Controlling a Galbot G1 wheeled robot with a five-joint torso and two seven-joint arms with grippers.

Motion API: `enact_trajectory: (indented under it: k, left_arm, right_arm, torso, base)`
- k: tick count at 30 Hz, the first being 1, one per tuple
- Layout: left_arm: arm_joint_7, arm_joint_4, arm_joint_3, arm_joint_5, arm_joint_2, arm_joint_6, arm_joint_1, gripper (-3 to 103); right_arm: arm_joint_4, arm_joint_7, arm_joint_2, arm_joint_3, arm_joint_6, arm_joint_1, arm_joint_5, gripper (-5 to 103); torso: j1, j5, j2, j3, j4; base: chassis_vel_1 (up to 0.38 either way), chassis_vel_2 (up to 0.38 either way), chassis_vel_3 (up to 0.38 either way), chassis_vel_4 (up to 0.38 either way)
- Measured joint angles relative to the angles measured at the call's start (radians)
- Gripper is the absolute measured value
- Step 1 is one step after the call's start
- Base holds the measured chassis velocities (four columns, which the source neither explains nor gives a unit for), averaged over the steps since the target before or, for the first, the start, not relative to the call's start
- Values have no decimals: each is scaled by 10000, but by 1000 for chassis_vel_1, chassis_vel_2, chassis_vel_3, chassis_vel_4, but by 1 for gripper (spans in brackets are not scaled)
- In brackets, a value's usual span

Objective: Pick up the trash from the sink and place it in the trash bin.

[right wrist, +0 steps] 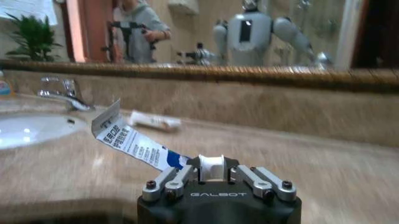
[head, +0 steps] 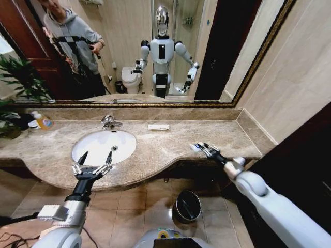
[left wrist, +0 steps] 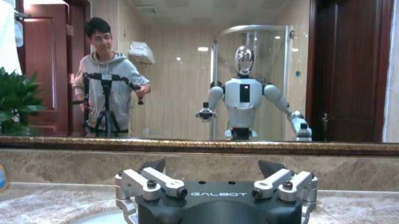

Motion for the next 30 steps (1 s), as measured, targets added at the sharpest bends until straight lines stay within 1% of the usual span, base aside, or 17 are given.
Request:
enact_trajectory:
  k: [1, 4, 5, 7, 11, 12, 15, 16, 18, 20, 21, 22, 25, 26, 28, 29, 30]
  left_arm:
    - [0, 0, 0, 0, 0, 0, 0, 100]
    - [-1, 0, 0, 0, 0, 0, 0, 100]
    - [-1, 0, 0, 0, 0, 0, 0, 100]
    - [-1, 0, 0, 0, 0, 0, 0, 100]
    - [-1, 0, 0, 0, 0, 0, 0, 100]
    - [-1, 0, 0, 0, 0, 0, 0, 100]
    - [-1, 0, -1, 0, 0, 0, 0, 100]
    - [-1, 0, -1, 0, 0, 0, 0, 100]
    - [-2, 0, 0, 0, 0, 0, 0, 100]
    - [-1, 0, 0, 0, 0, 0, 0, 100]
    - [-1, 0, 0, 0, 0, 0, 0, 100]
    - [-1, 0, 0, 0, 0, 0, 0, 100]
    - [-2, 0, 0, 0, 0, 0, 0, 100]
    - [-2, 0, 0, 0, 0, 0, 0, 100]
    - [-3, 0, 0, 0, 0, 0, 0, 100]
    - [-3, 0, -1, 0, 0, 0, 0, 100]
    - [-3, 0, -1, 0, 0, 0, 0, 100]
  right_arm:
    - [0, 0, 0, 0, 0, 0, 0, 22]
    - [-322, -484, 436, 271, 830, -738, 24, 22]
    - [-322, -484, 436, 271, 830, -738, 24, 22]
    - [-561, -911, 906, 360, 1376, -1184, 140, 22]
    - [-856, -1337, 1270, 360, 1630, -1694, 173, 22]
    - [-1191, -1649, 1449, 247, 1708, -1815, 69, 22]
    - [-2448, -2063, 1938, -337, 1701, -1445, -700, 22]
    - [-2448, -2063, 1938, -337, 1701, -1445, -700, 22]
    - [-3225, -1918, 2300, -813, 1285, -979, -1381, 22]
    - [-3914, -1504, 2574, -1421, 832, -510, -1884, 22]
    - [-3914, -1504, 2574, -1421, 832, -510, -1884, 22]
    - [-4448, -1268, 2812, -1762, 633, -181, -2342, 22]
    - [-5935, -1030, 3373, -2261, 557, 645, -3500, 22]
    - [-5935, -1030, 3373, -2261, 557, 645, -3500, 22]
    - [-7096, -917, 3837, -2351, 689, 1295, -4310, 22]
    - [-7509, -853, 3992, -2345, 770, 1518, -4589, 19]
    - [-7509, -853, 3992, -2345, 770, 1518, -4589, 19]
  torso:
    - [0, 0, 0, 0, 0]
    - [0, -3, 0, 0, 3]
    - [0, -3, 0, 0, 3]
    - [1, -1, 0, 0, 5]
    - [0, -6, 0, 0, 2]
    - [-1, -11, 0, 0, 0]
    - [-1, 0, 0, 0, 1]
    - [-1, 0, 0, 0, 1]
    - [0, -1, 0, 1, 3]
    - [1, -4, -1, 1, 4]
    - [1, -4, -1, 1, 4]
    - [1, -4, -1, 1, 4]
    - [1, -1, -1, 1, 3]
    - [1, -1, -1, 1, 3]
    - [1, -4, -1, 1, 4]
    - [1, -4, -1, 1, 5]
    - [1, -4, -1, 1, 5]
  base:
    - [0, 0, 0, 0]
    - [0, 0, 0, 0]
    - [0, 0, 0, 0]
    - [0, 0, 0, 0]
    - [0, 0, 0, 0]
    - [0, 0, 0, 0]
    - [0, 0, 0, 0]
    - [0, 0, 0, 0]
    - [0, 0, 0, 0]
    - [0, 0, 0, 0]
    - [0, 0, 0, 0]
    - [0, 0, 0, 0]
    - [0, 0, 0, 0]
    - [0, 0, 0, 0]
    - [0, 0, 0, 0]
    - [0, 0, 0, 0]
    - [0, 0, 0, 0]
